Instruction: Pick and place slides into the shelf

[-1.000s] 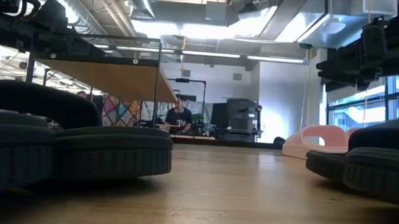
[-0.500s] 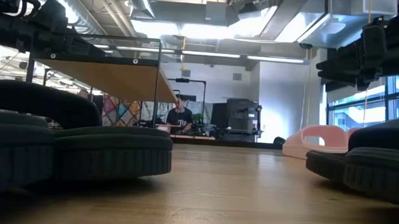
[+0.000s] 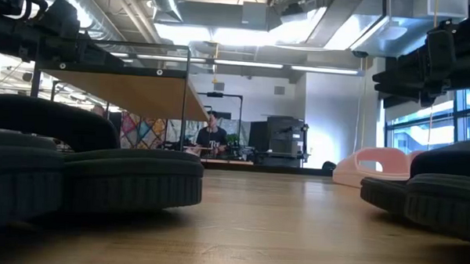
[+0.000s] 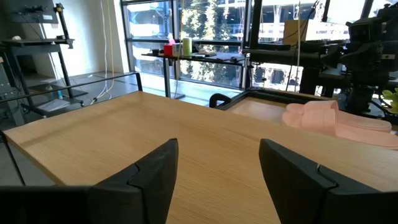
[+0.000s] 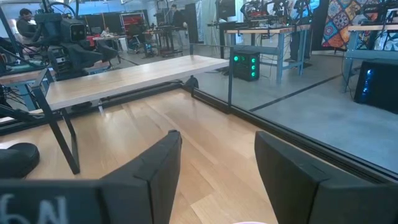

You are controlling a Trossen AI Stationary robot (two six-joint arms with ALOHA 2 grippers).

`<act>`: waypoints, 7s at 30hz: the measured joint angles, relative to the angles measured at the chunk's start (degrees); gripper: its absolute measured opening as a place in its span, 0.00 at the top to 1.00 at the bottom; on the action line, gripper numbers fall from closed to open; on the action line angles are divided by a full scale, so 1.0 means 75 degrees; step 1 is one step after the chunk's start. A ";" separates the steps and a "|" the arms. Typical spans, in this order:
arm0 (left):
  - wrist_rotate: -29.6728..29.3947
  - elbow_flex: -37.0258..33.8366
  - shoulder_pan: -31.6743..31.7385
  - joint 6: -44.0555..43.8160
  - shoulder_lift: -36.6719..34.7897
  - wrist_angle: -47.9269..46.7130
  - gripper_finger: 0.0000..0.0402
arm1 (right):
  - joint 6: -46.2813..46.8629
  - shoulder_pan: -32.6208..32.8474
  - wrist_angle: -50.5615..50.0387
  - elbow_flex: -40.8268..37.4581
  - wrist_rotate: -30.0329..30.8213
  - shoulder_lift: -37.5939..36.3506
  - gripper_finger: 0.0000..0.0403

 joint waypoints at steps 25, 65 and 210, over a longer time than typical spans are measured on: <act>0.0000 0.0000 0.0001 0.0000 0.0000 0.0000 0.46 | -0.0009 0.0000 0.0000 0.0000 0.0000 0.0000 0.49; -0.0181 0.0000 0.0001 0.1393 0.0000 0.0321 0.46 | -0.2137 0.0003 -0.1209 0.3488 -0.0702 0.3481 0.49; -0.0204 -0.0001 0.0001 0.1075 0.0000 -0.0200 0.46 | -1.0437 -0.2843 0.0931 1.0430 -0.1664 1.1870 0.97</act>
